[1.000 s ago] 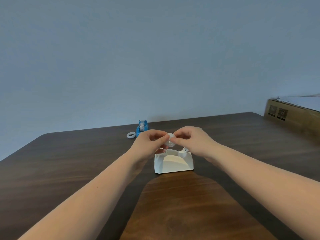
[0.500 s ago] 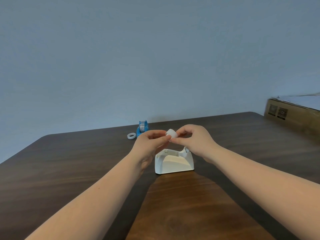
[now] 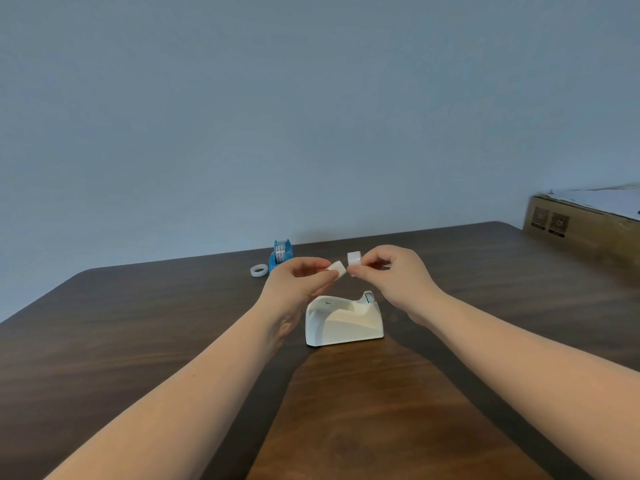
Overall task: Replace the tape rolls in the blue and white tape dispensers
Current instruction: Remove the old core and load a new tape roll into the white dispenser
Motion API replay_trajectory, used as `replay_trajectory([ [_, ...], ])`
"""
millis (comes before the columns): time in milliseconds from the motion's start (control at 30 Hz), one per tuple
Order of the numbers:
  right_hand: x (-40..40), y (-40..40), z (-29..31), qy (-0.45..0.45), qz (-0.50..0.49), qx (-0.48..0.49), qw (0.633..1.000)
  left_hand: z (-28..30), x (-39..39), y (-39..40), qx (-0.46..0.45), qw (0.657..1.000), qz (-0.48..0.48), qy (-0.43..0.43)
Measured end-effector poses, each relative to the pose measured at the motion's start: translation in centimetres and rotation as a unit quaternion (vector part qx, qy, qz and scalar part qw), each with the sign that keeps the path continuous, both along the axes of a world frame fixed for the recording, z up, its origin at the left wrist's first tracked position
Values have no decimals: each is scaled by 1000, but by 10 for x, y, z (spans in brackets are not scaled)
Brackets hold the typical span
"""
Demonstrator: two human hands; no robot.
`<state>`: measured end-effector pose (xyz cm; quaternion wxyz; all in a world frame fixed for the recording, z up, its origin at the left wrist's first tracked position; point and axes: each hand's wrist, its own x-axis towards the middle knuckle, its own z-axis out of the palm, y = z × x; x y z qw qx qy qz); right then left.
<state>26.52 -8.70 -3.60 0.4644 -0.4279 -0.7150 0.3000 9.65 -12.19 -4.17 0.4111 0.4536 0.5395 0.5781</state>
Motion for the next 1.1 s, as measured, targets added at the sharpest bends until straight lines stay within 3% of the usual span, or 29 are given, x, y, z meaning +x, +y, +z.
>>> replay_trajectory([
  [100, 11, 7, 2, -97, -31, 31, 994, 0, -6, -2, 17, 999, 12, 47],
  [233, 30, 19, -3, -293, -43, 29, 955, 1, -8, -3, 26, 995, 29, 89],
  [400, 45, 16, -17, -407, 0, -28, 913, 2, -1, -4, 28, 994, 24, 102],
  [667, 54, 24, -24, -385, 29, -42, 922, 2, 3, 0, 43, 991, 30, 126],
  [867, 56, 47, -25, -256, -96, 7, 962, 8, 4, 7, 28, 982, 32, 185],
  [1100, 47, 94, -31, -281, -126, 10, 951, 9, 8, 27, 28, 970, 22, 242],
])
